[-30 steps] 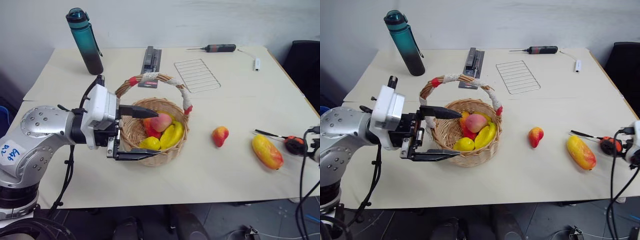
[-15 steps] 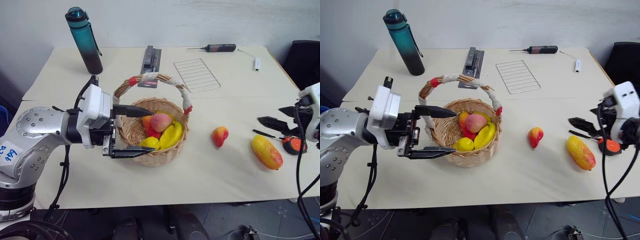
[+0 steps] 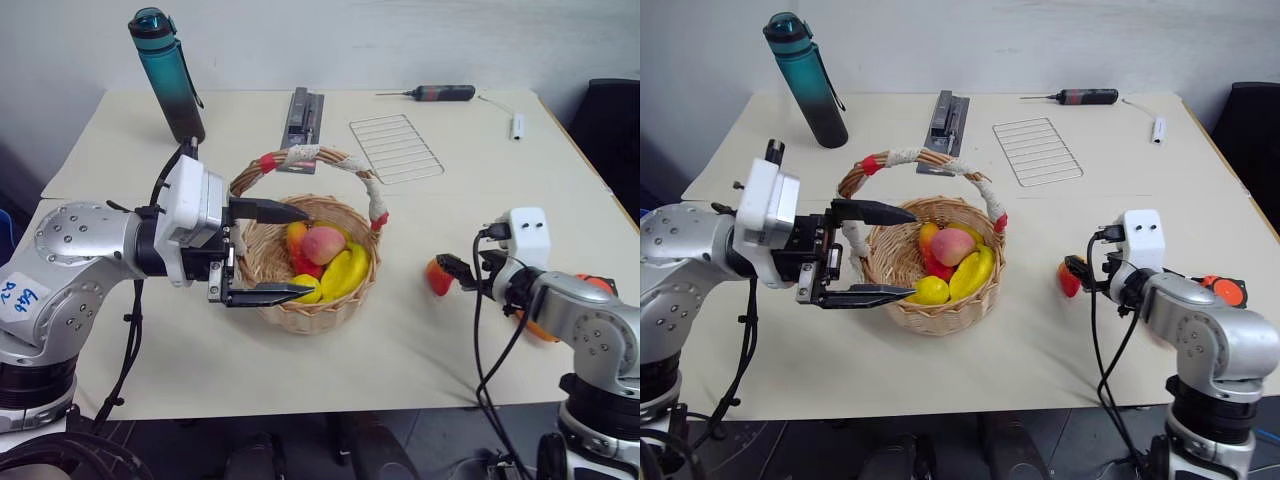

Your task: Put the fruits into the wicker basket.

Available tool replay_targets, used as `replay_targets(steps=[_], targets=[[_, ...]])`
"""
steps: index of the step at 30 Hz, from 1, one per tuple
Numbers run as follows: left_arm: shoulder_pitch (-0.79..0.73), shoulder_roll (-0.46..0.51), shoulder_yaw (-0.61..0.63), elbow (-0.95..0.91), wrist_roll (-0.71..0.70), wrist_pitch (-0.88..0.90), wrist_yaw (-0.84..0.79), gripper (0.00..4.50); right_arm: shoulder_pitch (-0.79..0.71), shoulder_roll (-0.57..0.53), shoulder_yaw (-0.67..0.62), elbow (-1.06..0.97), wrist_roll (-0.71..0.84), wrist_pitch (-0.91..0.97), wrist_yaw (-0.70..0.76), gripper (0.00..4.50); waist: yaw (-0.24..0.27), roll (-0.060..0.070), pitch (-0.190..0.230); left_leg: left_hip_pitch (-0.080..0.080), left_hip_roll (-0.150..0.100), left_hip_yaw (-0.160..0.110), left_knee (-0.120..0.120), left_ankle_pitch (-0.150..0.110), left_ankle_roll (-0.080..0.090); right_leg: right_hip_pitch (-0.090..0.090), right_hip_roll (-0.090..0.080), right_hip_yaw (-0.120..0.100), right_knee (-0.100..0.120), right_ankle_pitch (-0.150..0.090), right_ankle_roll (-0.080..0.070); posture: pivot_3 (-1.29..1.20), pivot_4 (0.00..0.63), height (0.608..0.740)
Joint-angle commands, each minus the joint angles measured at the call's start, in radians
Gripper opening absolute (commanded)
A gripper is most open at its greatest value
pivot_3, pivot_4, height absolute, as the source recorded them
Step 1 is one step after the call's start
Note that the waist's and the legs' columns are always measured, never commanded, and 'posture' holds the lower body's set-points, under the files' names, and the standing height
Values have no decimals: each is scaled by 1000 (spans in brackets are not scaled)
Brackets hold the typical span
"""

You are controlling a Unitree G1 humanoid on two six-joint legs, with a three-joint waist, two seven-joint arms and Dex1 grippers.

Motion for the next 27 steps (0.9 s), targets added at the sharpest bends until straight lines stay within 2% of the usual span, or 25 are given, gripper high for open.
replay_targets(steps=[1, 4, 5, 8, 11, 13, 16, 19, 21, 24, 27], targets=[[-23, 3, 2, -16, -13, -4, -12, 4500, 1, 41, 6, 6, -5, 4, -8, 4485, -1, 0, 0, -1, 0, 0, 0, 0, 0, -2, 0, 0, 2, 0, 0, 0, 150, 740], [-34, 3, -7, -7, -7, -7, -18, 4500, 14, 47, 49, 19, -25, -14, -7, 4485, -1, 0, 0, -1, 0, 0, 0, 1, -2, -4, 0, 0, 6, 0, -1, 0, 150, 740], [-36, 4, -9, -7, -6, -8, -21, 4500, 17, 50, 58, 22, -31, -26, -7, 4310, -1, 0, 0, 0, 0, 0, -1, 1, -2, -4, 0, 0, 6, -1, -2, 0, 150, 740], [-37, 8, -7, -8, -8, -7, -28, 4500, 27, 54, 70, 21, -43, -68, -2, 3523, -1, 0, 0, -1, 0, 0, 0, 1, -2, -4, 0, 0, 6, -1, -2, 0, 150, 740], [-36, 11, -2, -7, -11, -3, -26, 4500, 62, -24, 119, 0, -61, -133, 58, 2508, 0, 0, 0, -1, -1, 0, 0, 1, -2, -4, 0, 1, 6, -1, -1, 0, 150, 740], [-28, 10, 8, 1, -14, 2, -17, 4500, 100, -90, 102, -9, -40, -180, 138, 2095, 0, 0, 0, -1, -1, 0, 0, 1, -1, -4, 0, 0, 6, -1, -1, 0, 150, 740], [-10, 12, 28, 40, -4, 6, -6, 4500, 101, -180, 30, -15, 66, -239, 318, 2084, 3, 0, 0, -1, -1, 0, 0, 1, -1, -4, 0, 0, 5, -1, -1, 0, 150, 740], [6, 31, 49, 52, -5, 11, -14, 4500, 93, -267, 17, -33, 132, -331, 484, 2084, -3, 0, 0, 0, -1, 1, 0, 0, -1, -3, 0, 1, 6, -1, -1, 0, 150, 740], [15, 40, 78, 53, -39, 35, -7, 4500, 37, -308, 11, -63, 259, -303, 585, 2084, -7, 0, 1, 0, 0, 0, 0, 1, -1, -3, 1, 0, 6, -1, -1, 0, 150, 740], [32, 43, 86, 22, -56, 54, 4, 4500, -89, -305, 70, -96, 402, -265, 634, 2084, -12, 0, 1, 0, 1, 0, 0, 2, -2, -3, 2, 0, 7, 0, -1, 0, 150, 740], [28, 40, 62, -11, -54, 64, 14, 4500, -163, -277, 179, -113, 419, -284, 639, 2084, -9, -3, 0, 0, 0, -2, 1, 3, -2, -3, 1, -1, 7, 0, -2, 0, 150, 740]])
